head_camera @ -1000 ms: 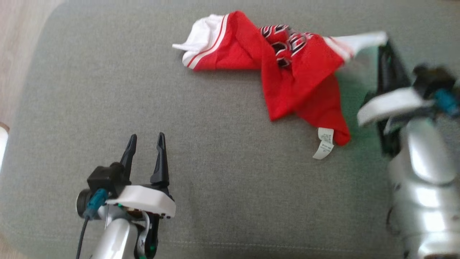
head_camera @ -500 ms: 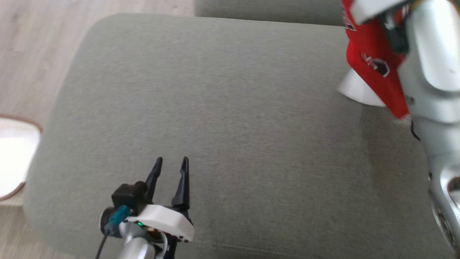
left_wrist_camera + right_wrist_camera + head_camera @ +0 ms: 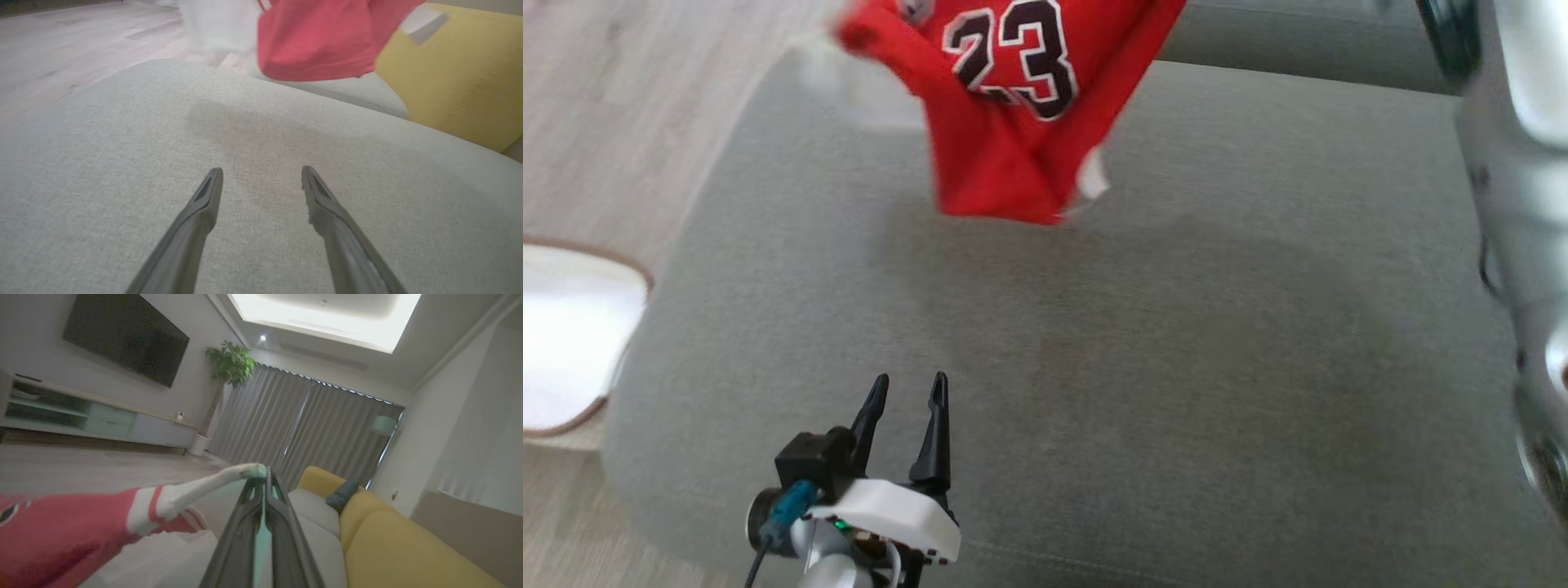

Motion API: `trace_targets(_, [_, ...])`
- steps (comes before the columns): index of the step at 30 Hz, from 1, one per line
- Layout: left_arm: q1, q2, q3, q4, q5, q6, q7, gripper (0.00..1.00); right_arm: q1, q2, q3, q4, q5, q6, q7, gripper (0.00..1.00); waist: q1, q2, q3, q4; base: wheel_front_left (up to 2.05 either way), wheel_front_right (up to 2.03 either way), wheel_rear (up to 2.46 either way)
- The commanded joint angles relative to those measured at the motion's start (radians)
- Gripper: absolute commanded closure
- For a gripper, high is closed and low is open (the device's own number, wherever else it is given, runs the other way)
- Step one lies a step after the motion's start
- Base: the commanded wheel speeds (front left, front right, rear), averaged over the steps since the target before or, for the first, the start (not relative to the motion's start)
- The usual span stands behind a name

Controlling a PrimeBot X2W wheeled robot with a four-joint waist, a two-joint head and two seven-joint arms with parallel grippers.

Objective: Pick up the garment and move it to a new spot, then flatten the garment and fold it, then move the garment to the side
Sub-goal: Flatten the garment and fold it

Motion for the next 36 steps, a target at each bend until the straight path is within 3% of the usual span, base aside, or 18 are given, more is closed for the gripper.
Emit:
trace_targets(1, [-0.028,0.002,0.038,-0.037,0.008,0.004,-0.006,0.00,0.072,-0.025,-0.031,0.000,-0.001,0.007,-0.009,1.00,0.0000,0.0000,0.011,-0.041,0.00,0.00,0.00])
trace_targets(7, [-0.056,0.002,0.055,-0.043,0.028,-0.006,-0.006,0.00,0.343,-0.100,-0.109,0.055,0.027,0.007,-0.018,1.00,0.0000,0.0000,0.054,-0.126,0.00,0.00,0.00])
trace_targets(13, [-0.091,0.002,0.063,-0.038,0.047,-0.022,-0.006,0.00,0.582,-0.095,-0.193,0.072,0.027,0.007,-0.021,0.98,0.0000,0.0000,0.083,-0.178,0.00,0.00,0.00])
trace_targets(14, [-0.095,0.002,0.064,-0.037,0.049,-0.025,-0.006,0.00,0.607,-0.088,-0.206,0.067,0.022,0.007,-0.021,0.35,0.0000,0.0000,0.085,-0.184,0.00,0.00,0.00])
trace_targets(15, [-0.101,0.002,0.065,-0.034,0.051,-0.029,-0.006,0.00,0.645,-0.067,-0.228,0.034,0.013,0.007,-0.022,0.00,0.0000,0.0000,0.088,-0.195,0.00,0.00,0.00])
trace_targets(20, [-0.111,0.002,0.064,-0.031,0.044,-0.037,-0.006,0.00,0.704,-0.014,-0.256,-0.048,0.005,0.007,-0.022,0.00,0.0000,0.0000,0.094,-0.218,0.00,0.00,0.00])
trace_targets(25, [-0.158,0.002,0.035,-0.022,0.026,-0.071,-0.006,0.00,0.748,0.045,-0.264,-0.150,0.019,0.007,-0.022,0.00,0.0000,0.0000,0.120,-0.241,0.00,0.00,0.00])
trace_targets(36, [-0.327,0.002,0.014,0.097,-0.014,-0.121,-0.006,0.00,0.765,0.094,-0.210,-0.266,0.053,0.007,-0.022,0.00,0.0000,0.0000,0.199,-0.309,0.00,0.00,0.00])
